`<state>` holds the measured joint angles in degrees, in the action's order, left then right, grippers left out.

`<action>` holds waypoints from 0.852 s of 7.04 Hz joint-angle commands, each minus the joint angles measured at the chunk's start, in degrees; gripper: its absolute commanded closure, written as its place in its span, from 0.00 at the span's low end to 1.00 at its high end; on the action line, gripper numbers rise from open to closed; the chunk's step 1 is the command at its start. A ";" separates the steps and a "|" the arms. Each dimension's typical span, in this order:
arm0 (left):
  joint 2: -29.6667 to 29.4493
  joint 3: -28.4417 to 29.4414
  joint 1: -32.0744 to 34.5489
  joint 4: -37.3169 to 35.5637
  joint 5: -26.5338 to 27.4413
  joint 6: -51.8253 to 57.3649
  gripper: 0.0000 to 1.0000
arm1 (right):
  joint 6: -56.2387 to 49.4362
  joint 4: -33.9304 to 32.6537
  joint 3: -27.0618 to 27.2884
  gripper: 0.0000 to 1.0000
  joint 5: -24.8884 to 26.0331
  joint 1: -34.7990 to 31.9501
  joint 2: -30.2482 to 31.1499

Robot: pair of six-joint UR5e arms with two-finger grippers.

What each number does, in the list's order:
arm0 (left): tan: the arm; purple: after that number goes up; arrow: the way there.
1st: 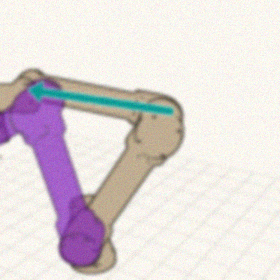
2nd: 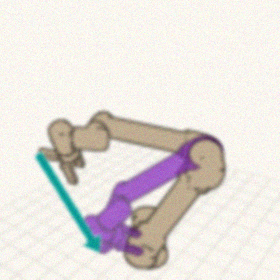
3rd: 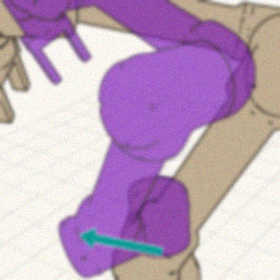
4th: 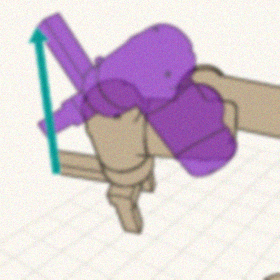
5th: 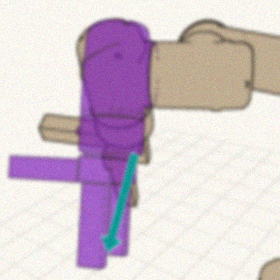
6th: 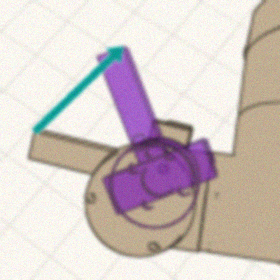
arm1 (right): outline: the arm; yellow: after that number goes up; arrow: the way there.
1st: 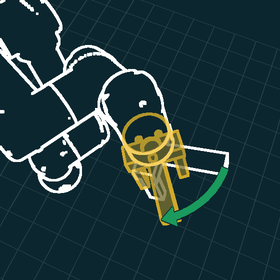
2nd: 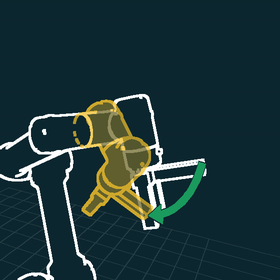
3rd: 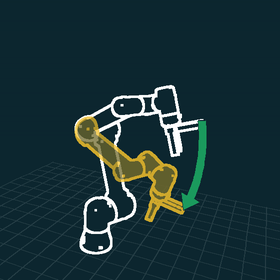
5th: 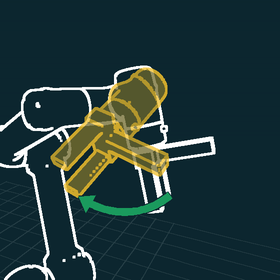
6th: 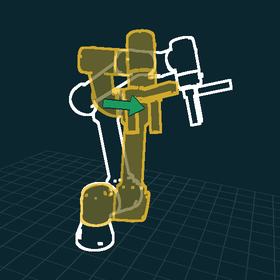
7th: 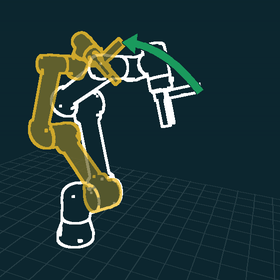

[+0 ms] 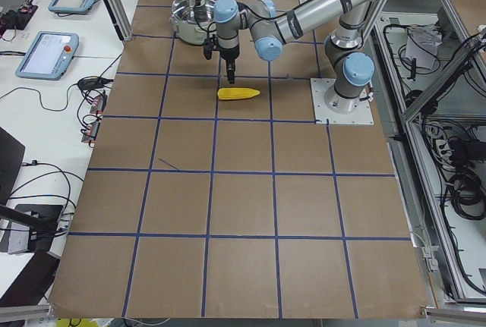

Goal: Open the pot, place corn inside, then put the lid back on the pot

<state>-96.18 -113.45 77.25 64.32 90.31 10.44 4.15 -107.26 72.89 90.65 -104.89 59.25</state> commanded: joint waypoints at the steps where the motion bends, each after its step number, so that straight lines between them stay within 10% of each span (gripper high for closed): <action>1: -1.72 -0.54 0.00 -2.60 0.13 -1.81 0.01 | -0.37 0.12 -0.11 0.68 -0.30 0.04 0.08; 6: -5.15 -4.32 -0.09 -10.78 0.13 -3.40 0.02 | -1.69 10.19 -6.41 0.74 -0.04 2.94 4.46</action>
<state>-100.40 -117.29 77.18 55.32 90.44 7.19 2.69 -100.82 69.45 90.32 -102.69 62.35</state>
